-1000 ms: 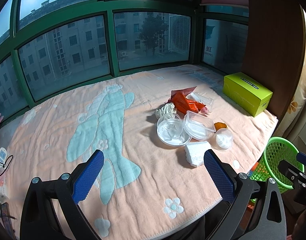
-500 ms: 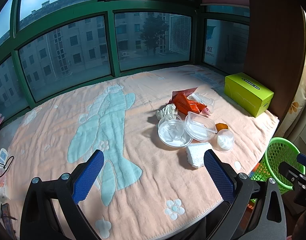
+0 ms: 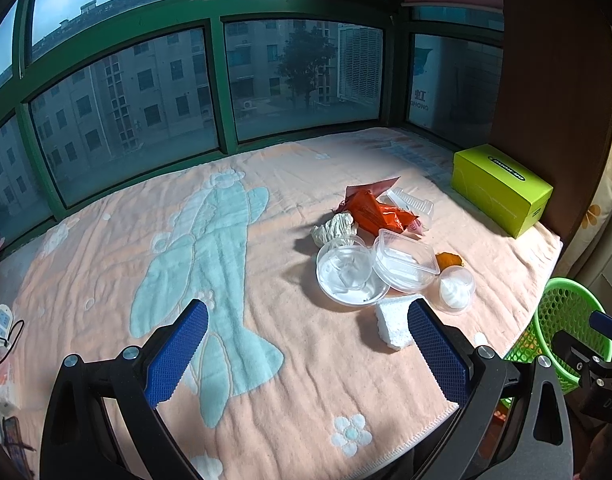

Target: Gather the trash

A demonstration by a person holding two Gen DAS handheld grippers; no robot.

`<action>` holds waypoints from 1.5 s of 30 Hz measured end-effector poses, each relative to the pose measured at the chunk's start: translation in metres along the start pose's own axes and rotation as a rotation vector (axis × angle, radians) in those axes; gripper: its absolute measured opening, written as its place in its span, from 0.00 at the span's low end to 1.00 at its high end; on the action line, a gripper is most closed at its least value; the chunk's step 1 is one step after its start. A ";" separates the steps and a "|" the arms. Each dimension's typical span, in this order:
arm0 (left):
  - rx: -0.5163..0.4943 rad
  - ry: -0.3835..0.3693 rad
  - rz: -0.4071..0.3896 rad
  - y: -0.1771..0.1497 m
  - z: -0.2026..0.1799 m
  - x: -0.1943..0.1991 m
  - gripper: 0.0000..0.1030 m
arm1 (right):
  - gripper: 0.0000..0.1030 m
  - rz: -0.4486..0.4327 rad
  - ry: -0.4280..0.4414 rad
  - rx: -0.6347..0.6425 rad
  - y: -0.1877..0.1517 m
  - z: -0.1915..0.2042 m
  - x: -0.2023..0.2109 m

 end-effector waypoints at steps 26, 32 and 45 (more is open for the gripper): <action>-0.001 0.012 0.077 0.029 0.025 -0.056 0.94 | 0.95 0.091 0.048 0.070 0.021 0.022 -0.076; 0.003 0.009 0.099 0.031 0.031 -0.069 0.94 | 0.91 0.111 0.040 0.090 0.022 0.021 -0.097; 0.020 -0.041 0.144 0.021 0.037 -0.089 0.94 | 0.78 0.157 0.030 0.129 0.031 0.023 -0.140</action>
Point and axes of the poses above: each gripper's, at about its wrist camera, not at the fingertips, and x roughly against the way its jaws point, z to its left, y to its top, the point moved 6 cm from there along -x, roughly the way its jaws point, and after that the axes turned 15 degrees about -x, right-handed, at the moved point
